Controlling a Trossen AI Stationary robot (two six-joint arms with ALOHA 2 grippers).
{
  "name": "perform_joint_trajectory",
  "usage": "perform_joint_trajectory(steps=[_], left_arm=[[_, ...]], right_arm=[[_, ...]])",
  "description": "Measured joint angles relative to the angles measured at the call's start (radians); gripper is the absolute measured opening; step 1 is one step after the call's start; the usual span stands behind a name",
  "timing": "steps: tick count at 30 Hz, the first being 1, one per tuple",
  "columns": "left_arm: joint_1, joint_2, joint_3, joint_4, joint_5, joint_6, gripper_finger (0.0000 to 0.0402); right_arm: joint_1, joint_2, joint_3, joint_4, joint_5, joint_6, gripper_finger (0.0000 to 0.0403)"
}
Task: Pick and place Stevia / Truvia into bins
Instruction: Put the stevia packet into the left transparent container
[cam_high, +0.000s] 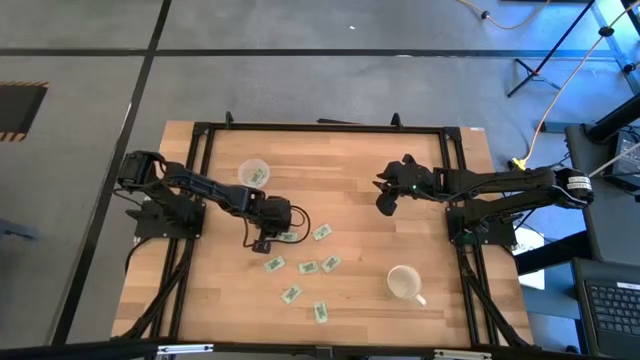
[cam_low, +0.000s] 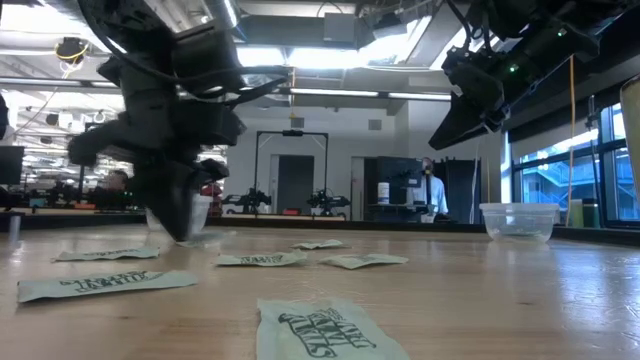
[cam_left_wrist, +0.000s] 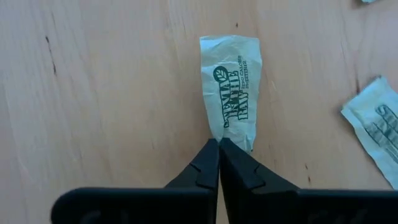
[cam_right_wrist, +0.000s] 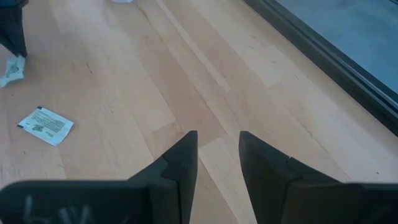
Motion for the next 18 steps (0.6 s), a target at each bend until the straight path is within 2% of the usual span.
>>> perform_joint_trajectory(steps=[4,11,15,18], left_arm=[[0.015,-0.087,-0.007,-0.083,0.034,-0.009,0.0002],[0.111,-0.316,-0.003,-0.189,0.002,-0.178,0.0002],[0.177,-0.438,-0.003,-0.266,-0.06,-0.239,0.0002],[0.229,-0.505,-0.003,-0.358,-0.151,-0.278,0.0002]], right_arm=[[0.0,0.0,0.0,-0.004,0.0,0.0,0.0121],[0.0,0.0,0.0,0.0,0.0,-0.001,0.0121],[0.0,0.0,0.0,-0.003,0.0,-0.001,0.0121],[0.0,0.0,0.0,-0.003,0.0,-0.001,0.0121]])
